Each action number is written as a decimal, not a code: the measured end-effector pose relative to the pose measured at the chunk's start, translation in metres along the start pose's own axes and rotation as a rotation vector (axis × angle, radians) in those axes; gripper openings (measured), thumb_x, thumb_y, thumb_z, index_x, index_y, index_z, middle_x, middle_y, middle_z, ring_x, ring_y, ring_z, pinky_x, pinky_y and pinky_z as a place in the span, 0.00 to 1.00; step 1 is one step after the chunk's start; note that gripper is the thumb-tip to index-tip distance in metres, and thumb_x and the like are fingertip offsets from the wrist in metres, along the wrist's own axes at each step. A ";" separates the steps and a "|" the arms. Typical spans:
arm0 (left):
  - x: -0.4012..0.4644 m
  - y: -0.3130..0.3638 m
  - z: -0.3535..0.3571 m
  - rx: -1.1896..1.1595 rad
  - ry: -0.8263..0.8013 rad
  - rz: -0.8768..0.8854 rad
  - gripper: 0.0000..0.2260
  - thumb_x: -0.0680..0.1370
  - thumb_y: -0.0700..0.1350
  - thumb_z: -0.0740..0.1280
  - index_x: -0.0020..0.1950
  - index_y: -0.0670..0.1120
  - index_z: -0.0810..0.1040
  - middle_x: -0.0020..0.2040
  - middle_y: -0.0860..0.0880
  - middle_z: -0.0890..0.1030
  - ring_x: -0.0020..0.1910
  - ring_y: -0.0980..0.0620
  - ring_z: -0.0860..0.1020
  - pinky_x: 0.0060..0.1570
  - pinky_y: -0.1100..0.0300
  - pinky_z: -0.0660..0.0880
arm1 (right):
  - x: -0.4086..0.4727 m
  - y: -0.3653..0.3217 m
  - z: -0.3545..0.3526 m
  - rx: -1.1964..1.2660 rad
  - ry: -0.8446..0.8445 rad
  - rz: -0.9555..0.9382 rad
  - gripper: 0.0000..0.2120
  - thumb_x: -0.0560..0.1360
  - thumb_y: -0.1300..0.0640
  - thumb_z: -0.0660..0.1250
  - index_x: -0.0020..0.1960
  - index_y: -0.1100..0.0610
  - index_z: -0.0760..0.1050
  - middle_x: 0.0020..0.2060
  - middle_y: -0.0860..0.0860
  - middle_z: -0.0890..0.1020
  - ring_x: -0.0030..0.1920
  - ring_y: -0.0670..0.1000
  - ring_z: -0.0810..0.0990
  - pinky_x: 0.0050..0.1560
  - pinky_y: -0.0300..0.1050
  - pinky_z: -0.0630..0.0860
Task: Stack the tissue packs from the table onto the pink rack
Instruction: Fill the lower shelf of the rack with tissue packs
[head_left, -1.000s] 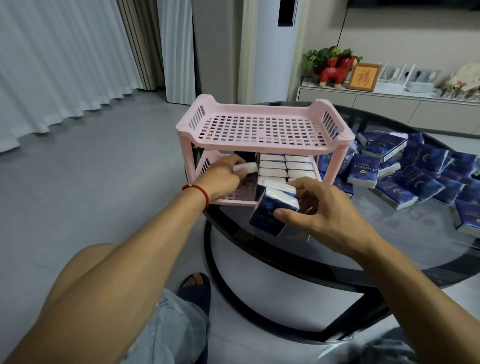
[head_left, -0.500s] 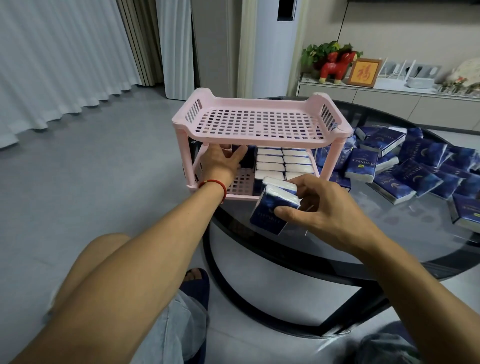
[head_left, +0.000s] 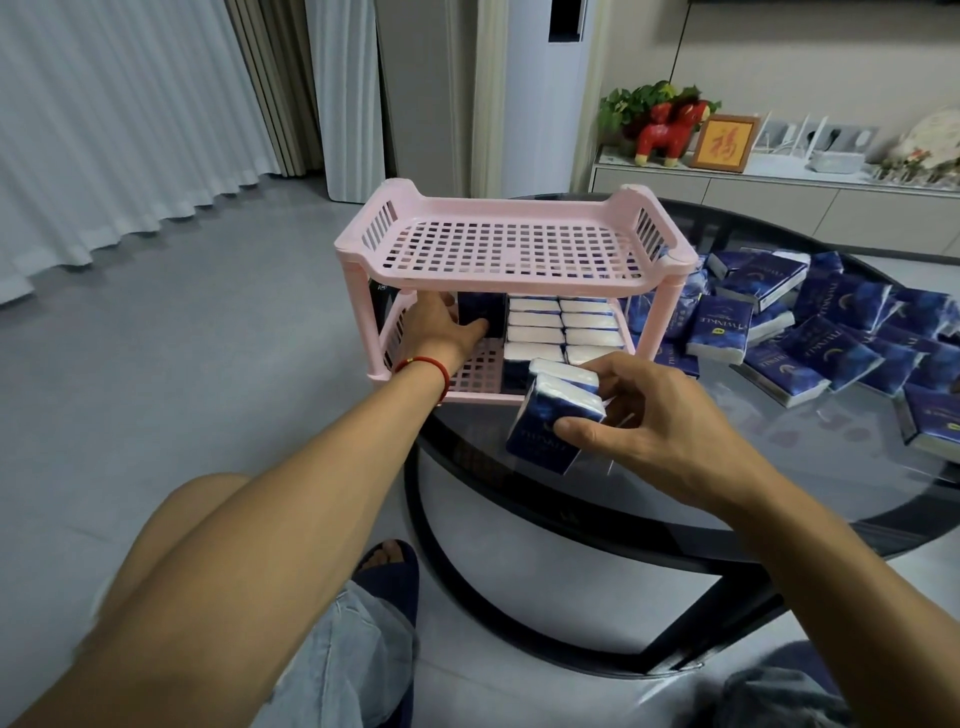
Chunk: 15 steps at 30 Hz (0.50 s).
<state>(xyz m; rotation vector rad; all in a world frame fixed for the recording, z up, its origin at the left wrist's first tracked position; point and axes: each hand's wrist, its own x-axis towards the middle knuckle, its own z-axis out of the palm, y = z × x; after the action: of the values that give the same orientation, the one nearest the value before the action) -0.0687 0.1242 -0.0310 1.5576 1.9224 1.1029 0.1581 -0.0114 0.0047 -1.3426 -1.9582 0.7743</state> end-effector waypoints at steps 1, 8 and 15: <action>-0.001 -0.001 -0.001 -0.015 -0.006 0.004 0.25 0.75 0.49 0.76 0.67 0.43 0.72 0.62 0.46 0.80 0.60 0.46 0.79 0.53 0.58 0.72 | 0.000 0.000 0.000 -0.004 0.000 -0.001 0.17 0.70 0.42 0.76 0.55 0.47 0.78 0.42 0.43 0.84 0.40 0.43 0.83 0.40 0.39 0.80; -0.004 -0.007 -0.006 -0.053 0.000 0.006 0.22 0.75 0.52 0.75 0.64 0.46 0.73 0.58 0.49 0.81 0.56 0.48 0.79 0.54 0.55 0.76 | 0.000 -0.003 0.001 0.001 -0.014 -0.003 0.15 0.71 0.45 0.77 0.53 0.46 0.77 0.42 0.43 0.84 0.40 0.42 0.84 0.40 0.38 0.80; 0.008 -0.006 0.000 0.034 -0.005 0.048 0.19 0.76 0.51 0.74 0.63 0.44 0.78 0.58 0.47 0.83 0.57 0.46 0.81 0.52 0.58 0.73 | 0.001 0.002 0.004 -0.009 -0.001 -0.003 0.19 0.71 0.42 0.77 0.57 0.47 0.78 0.43 0.45 0.84 0.39 0.42 0.83 0.39 0.39 0.79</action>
<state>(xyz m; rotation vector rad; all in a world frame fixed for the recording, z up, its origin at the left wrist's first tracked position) -0.0743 0.1315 -0.0347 1.6310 1.9196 1.0904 0.1562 -0.0107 0.0009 -1.3448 -1.9666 0.7660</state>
